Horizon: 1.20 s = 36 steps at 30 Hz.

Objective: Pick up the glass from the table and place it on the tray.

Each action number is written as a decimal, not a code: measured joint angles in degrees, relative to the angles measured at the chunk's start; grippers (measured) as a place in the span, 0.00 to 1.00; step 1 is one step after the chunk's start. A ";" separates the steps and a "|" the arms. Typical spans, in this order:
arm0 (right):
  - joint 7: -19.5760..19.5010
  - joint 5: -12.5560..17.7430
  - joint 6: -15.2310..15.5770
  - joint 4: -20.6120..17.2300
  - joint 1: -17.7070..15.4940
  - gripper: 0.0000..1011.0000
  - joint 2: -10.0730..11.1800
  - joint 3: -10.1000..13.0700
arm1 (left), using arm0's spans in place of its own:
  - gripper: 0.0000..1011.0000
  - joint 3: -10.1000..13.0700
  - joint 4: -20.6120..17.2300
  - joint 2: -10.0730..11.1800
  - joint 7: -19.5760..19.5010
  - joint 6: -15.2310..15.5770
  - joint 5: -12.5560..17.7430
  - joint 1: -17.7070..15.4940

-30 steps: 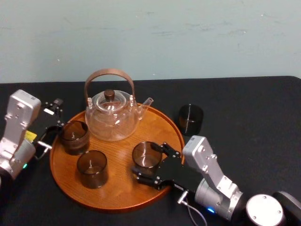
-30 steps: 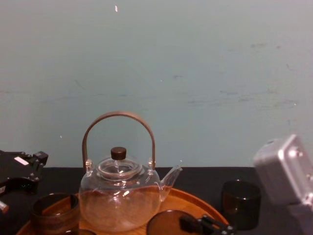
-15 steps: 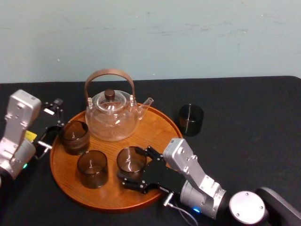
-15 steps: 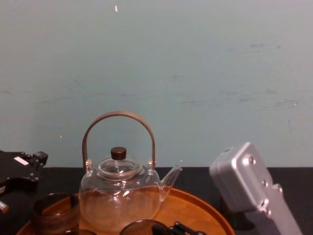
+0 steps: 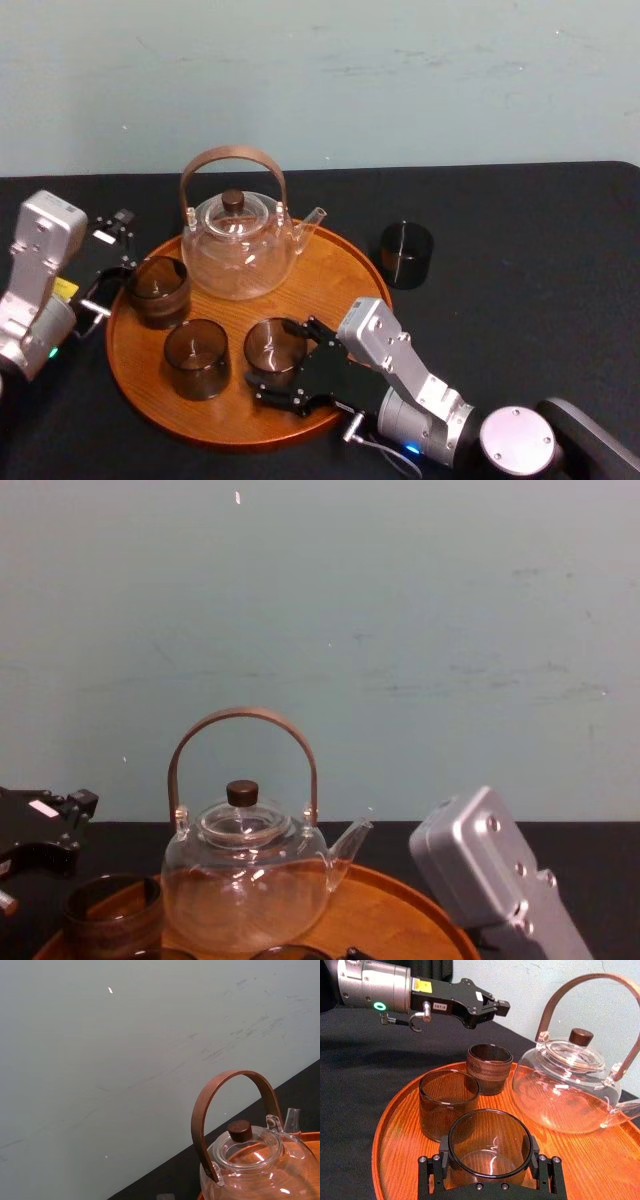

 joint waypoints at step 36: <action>0.25 0.71 0.27 1.54 0.13 0.93 -0.08 -0.20 | 0.00 0.00 0.00 0.00 0.00 0.00 0.00 0.00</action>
